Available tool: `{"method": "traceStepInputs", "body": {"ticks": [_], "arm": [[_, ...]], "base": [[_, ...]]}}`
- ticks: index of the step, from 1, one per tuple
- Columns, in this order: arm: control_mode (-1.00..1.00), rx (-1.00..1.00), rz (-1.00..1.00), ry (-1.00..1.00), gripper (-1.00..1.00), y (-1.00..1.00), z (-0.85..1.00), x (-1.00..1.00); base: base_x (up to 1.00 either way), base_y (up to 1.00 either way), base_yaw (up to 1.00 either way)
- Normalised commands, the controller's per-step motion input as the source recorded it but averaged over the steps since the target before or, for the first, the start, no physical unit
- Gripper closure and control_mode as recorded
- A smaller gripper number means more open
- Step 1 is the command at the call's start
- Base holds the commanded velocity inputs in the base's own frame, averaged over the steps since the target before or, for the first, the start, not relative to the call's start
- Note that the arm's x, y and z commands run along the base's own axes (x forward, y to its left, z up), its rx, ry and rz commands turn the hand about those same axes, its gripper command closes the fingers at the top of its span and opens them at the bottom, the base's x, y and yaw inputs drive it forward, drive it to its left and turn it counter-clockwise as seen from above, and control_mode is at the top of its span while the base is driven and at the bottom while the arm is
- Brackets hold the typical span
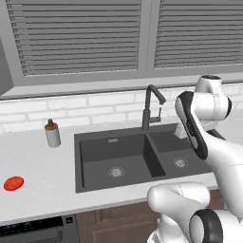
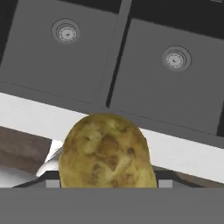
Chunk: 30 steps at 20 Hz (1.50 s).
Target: Pick the potato from the sink and place it in the bowl. Then pick the bowl and place it in the microwave. Then close the microwave door and press the start button.
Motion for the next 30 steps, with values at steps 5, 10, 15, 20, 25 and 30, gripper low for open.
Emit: {"method": "traceStepInputs", "body": {"ticks": [5, 10, 15, 20, 25, 30], "arm": [[-1.0, -0.03, -0.32, -0.03, 1.0, 0.21, 0.17, -0.49], [-1.0, 0.04, -0.32, -0.05, 1.0, 0.54, 0.13, -0.24], [-1.0, -0.02, -0.16, -0.05, 1.0, 0.26, 0.3, 0.0], [1.0, 0.0, -0.03, 0.0, 1.0, -0.01, 0.06, -0.02], [1.0, 0.0, 0.0, 0.0, 1.0, 0.0, 0.0, 0.0], [1.0, 0.0, 0.0, 0.0, 1.0, 0.0, 0.0, 0.0]], "base": [[0.0, 0.0, 0.0], [0.0, 0.0, 0.0], [0.0, 0.0, 0.0], [-0.12, -0.35, -0.08], [-0.28, -0.98, -0.11], [-0.24, -1.0, -0.04]]}}
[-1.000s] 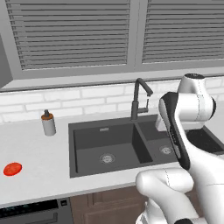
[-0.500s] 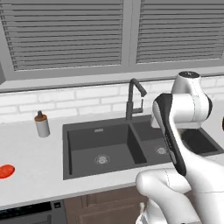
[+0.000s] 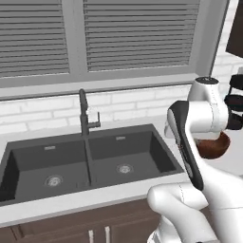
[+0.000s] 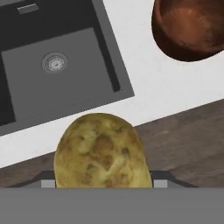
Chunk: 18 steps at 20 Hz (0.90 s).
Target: Pick the potato from the sink and place it in the bowl. Then pick the bowl and place it in the microwave. Then close the microwave door and press the start button.
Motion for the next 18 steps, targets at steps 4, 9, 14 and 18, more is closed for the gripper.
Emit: {"method": "traceStepInputs", "body": {"ticks": [4, 9, 14, 18], "arm": [[1.0, 0.0, 0.0, 0.0, 1.0, 0.0, 0.0, 0.0], [1.0, 0.0, 0.0, 0.0, 1.0, 0.0, 0.0, 0.0], [1.0, 0.0, 0.0, 0.0, 1.0, 0.0, 0.0, 0.0], [-1.0, 0.0, 0.0, 0.0, 1.0, 0.0, 0.0, 0.15]], "base": [[-0.03, -1.0, 0.0], [0.03, -0.73, 0.14], [0.54, -0.13, 0.13], [0.08, 0.04, 0.0]]}}
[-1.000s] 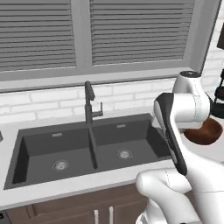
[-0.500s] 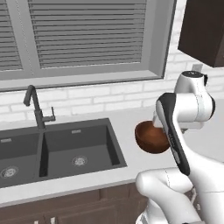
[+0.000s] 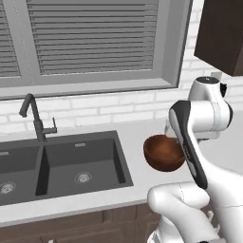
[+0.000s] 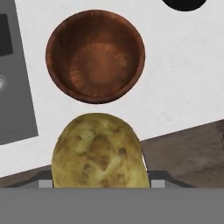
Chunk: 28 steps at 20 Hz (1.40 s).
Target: Pick the potato from the sink and place it in the bowl. Then pick the bowl and place it in the microwave. Then close the microwave door and press the start button.
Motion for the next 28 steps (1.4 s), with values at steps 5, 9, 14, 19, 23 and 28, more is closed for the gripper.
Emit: {"method": "traceStepInputs", "body": {"ticks": [5, 9, 14, 19, 23, 28], "arm": [[-1.0, 0.0, 0.0, 0.01, 1.0, -0.01, -0.22, 0.75], [-1.0, 0.0, 0.01, 0.16, 1.0, -0.04, -0.56, 0.85], [-1.0, 0.0, 0.0, 0.07, 1.0, -0.01, -0.48, 0.66], [-1.0, 0.0, 0.0, 0.0, 1.0, -0.04, -0.31, 0.31], [-1.0, 0.03, 0.0, 0.0, 1.0, 0.0, -0.51, 0.0], [-1.0, 0.01, 0.0, 0.0, 1.0, 0.0, -0.49, 0.02]], "base": [[0.0, 0.0, 0.0], [0.0, 0.0, 0.0], [0.0, 0.0, 0.0], [0.0, 0.0, 0.0], [0.0, 0.0, 0.0], [0.0, 0.0, 0.0]]}}
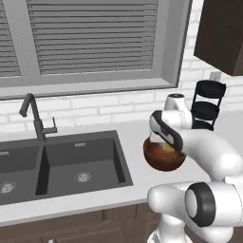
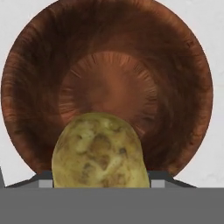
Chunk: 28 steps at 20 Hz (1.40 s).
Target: Pick the potato from the sink and place it in the bowl. Then pick the bowl and place it in the microwave. Then close the microwave door and press the start button.
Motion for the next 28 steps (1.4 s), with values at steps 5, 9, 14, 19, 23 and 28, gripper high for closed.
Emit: {"method": "traceStepInputs", "body": {"ticks": [5, 9, 14, 19, 23, 28], "arm": [[-1.0, 0.0, 0.0, 0.0, 1.0, -0.01, -0.43, 0.14], [-1.0, 0.0, 0.0, 0.03, 1.0, 0.0, -0.33, 0.3], [-1.0, 0.0, 0.0, 0.1, 1.0, -0.07, -0.23, 0.24], [-1.0, 0.0, 0.02, 0.08, 1.0, -0.09, -0.24, 0.15], [-1.0, 0.0, 0.01, 0.01, -1.0, -0.01, -0.11, 0.06], [-1.0, 0.0, 0.01, 0.0, -1.0, -0.03, 0.0, 0.0]], "base": [[0.0, 0.0, 0.0], [0.0, 0.0, 0.0], [0.0, 0.0, 0.0], [0.0, 0.0, 0.0], [0.0, 0.0, 0.0], [0.0, 0.0, 0.0]]}}
